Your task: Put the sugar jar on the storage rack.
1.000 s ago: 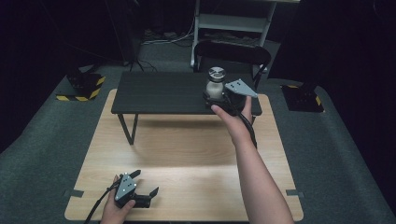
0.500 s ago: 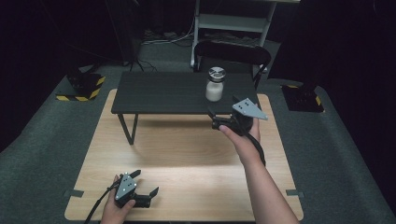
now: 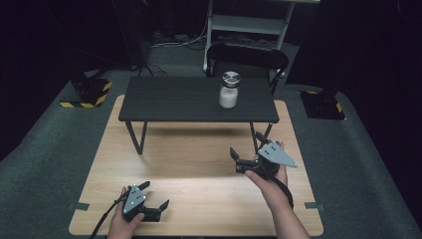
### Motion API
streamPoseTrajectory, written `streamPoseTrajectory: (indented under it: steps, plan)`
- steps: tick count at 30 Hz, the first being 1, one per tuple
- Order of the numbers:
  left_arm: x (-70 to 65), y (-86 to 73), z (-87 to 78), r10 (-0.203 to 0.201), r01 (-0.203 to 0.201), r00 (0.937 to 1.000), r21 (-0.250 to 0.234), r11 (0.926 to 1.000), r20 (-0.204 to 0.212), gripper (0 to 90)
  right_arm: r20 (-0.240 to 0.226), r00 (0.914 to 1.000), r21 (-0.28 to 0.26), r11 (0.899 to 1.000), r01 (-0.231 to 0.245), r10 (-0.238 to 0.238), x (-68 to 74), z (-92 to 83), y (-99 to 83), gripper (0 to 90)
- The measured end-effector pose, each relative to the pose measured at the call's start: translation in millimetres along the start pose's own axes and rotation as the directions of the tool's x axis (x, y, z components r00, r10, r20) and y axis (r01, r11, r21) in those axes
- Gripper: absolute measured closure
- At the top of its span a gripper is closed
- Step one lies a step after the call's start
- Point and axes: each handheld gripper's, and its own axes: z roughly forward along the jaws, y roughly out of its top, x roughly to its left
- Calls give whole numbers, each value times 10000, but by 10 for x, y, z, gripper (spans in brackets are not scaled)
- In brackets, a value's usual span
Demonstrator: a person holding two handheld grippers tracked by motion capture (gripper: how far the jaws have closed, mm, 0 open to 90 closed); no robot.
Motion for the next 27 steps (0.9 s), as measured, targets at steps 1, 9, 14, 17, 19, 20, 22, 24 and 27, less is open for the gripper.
streamPoseTrajectory:
  steps: [1,9,14,17,19,20,22,24,27]
  plan:
    - [-1,0,0,8,-8,10000,-2,10000,-7,5,64,10000,36,10000,6,-7,13,-37,-46,2]
    - [-4,-2,-2,42,-42,10000,-12,10000,-18,5,172,9998,492,9987,112,-121,31,-301,-417,3]
    - [-3,-7,-5,58,-58,10000,-35,10000,11,5,341,9993,702,9974,139,-163,36,-420,-623,3]
    - [-4,-9,-6,64,-64,10000,-49,10000,7,5,367,9990,843,9962,213,-244,32,-480,-731,3]
    - [-4,-10,-6,52,-52,10000,-53,10000,1,5,466,9983,970,9948,297,-344,42,-519,-810,3]
    - [-3,-10,-6,56,-56,10000,-54,10000,10,5,519,9979,1100,9934,321,-380,42,-561,-885,3]
    - [-3,-10,-6,50,-50,10000,-55,10000,6,5,584,9979,1218,9923,219,-292,39,-594,-945,3]
    - [-3,-10,-6,53,-53,10000,-56,10000,9,5,637,9978,1295,9915,80,-163,32,-619,-993,3]
    - [-5,-17,-9,98,-98,10000,-93,9999,13,5,808,9967,1452,9894,-44,-75,35,-665,-1071,3]
